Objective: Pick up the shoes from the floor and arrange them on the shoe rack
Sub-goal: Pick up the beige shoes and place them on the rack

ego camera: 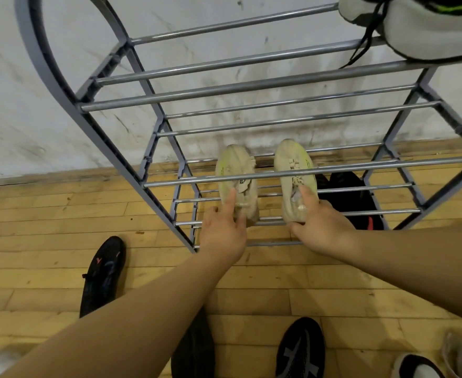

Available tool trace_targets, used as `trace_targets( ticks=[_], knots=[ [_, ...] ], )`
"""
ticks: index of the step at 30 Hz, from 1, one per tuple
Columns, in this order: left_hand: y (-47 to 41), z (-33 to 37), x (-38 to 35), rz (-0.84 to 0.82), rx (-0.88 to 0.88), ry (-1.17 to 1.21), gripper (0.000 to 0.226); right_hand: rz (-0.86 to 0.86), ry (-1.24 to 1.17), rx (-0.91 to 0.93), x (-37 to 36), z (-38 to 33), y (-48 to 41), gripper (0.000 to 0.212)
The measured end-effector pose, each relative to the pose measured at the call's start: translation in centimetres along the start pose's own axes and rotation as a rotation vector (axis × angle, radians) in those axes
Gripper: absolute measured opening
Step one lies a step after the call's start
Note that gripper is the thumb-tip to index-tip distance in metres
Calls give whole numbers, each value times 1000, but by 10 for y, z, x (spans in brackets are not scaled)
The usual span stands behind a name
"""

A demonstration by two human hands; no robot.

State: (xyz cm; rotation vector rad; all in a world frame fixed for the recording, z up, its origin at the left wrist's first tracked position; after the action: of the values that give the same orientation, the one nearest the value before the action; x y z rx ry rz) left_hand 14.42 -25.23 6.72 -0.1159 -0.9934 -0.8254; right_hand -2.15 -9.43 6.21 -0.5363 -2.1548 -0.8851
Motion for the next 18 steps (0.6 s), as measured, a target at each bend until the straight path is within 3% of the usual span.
trace_targets(
  ticks=[5,9,18],
  knots=[
    [-8,5,-5,-101,-26,-269,81,30,117,-57,6,-5,-3,98],
    [-18,5,-14,-55,-19,-278,79,11,271,-49,12,-4,-8,86],
    [-17,37,-33,-13,-96,-248,78,39,267,-185,60,71,-8,78]
  ],
)
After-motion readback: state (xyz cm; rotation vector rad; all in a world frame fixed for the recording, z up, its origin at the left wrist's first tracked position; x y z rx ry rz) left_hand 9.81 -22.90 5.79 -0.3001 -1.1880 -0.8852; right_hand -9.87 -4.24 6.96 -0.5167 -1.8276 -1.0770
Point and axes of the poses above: each hand's wrist, its own y-axis away from the middle knuckle, its own x-axis out of the back of the hand, z = x × y, the point moved 5 cm from there along -y, towards the middle knuckle, and after that the axes turned 6 degrees about -z, right-handed, at the moved point
